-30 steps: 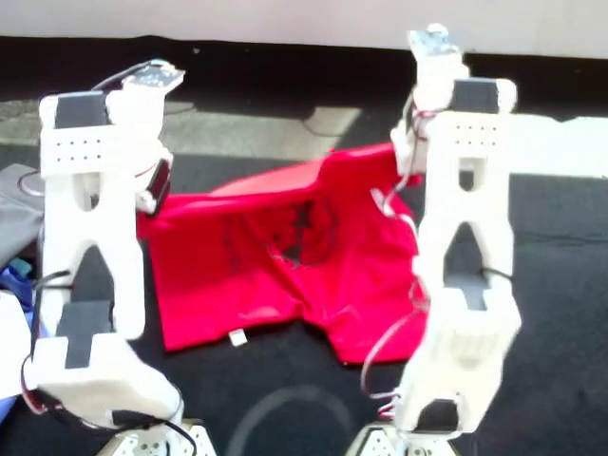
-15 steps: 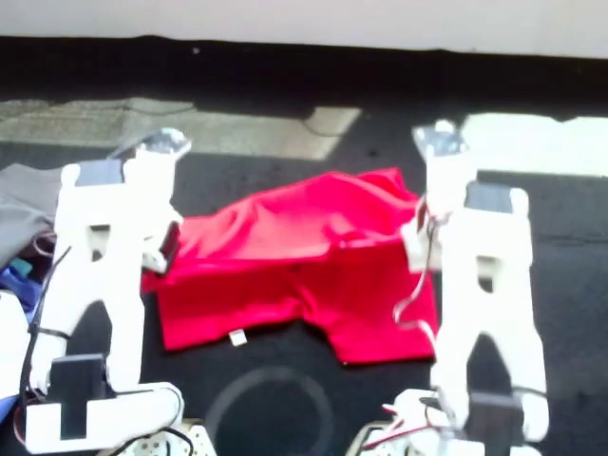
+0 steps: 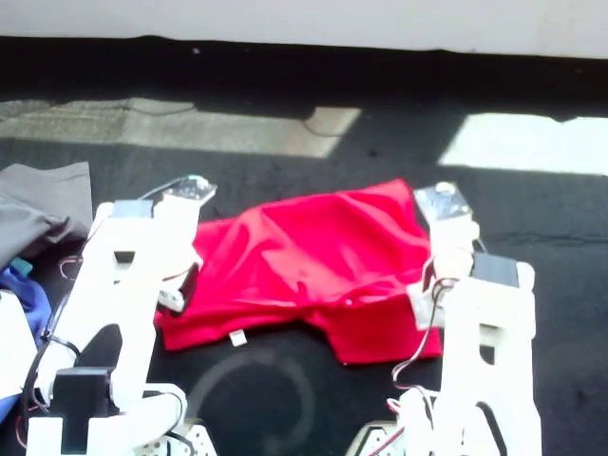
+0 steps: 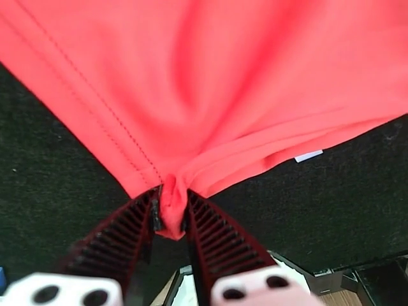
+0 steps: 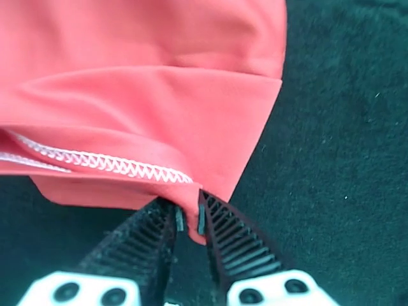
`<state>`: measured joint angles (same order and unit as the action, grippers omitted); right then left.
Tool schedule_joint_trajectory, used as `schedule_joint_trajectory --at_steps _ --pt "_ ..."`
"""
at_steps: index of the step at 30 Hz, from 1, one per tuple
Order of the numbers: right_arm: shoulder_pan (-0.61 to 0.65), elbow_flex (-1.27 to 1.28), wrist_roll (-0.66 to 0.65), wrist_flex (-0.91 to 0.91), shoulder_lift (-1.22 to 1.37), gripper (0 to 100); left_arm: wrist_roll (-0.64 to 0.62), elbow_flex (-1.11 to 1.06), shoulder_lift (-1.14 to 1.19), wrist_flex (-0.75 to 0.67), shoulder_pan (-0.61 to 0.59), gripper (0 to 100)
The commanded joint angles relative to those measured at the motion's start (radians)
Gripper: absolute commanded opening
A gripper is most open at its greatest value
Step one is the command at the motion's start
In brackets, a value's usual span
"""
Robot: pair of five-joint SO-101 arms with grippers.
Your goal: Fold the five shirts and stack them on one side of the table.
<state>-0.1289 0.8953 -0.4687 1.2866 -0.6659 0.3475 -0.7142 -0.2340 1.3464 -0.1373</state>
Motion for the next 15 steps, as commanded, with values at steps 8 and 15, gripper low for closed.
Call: schedule_joint_trajectory --at_steps 8,15 --pt "-0.019 0.022 -0.025 -0.068 -0.027 0.9 0.002 -0.074 -0.061 -0.006 0.061 1" --pt "0.021 0.012 -0.091 0.044 -0.039 15.9 0.000 -0.038 -0.065 0.009 0.047 20"
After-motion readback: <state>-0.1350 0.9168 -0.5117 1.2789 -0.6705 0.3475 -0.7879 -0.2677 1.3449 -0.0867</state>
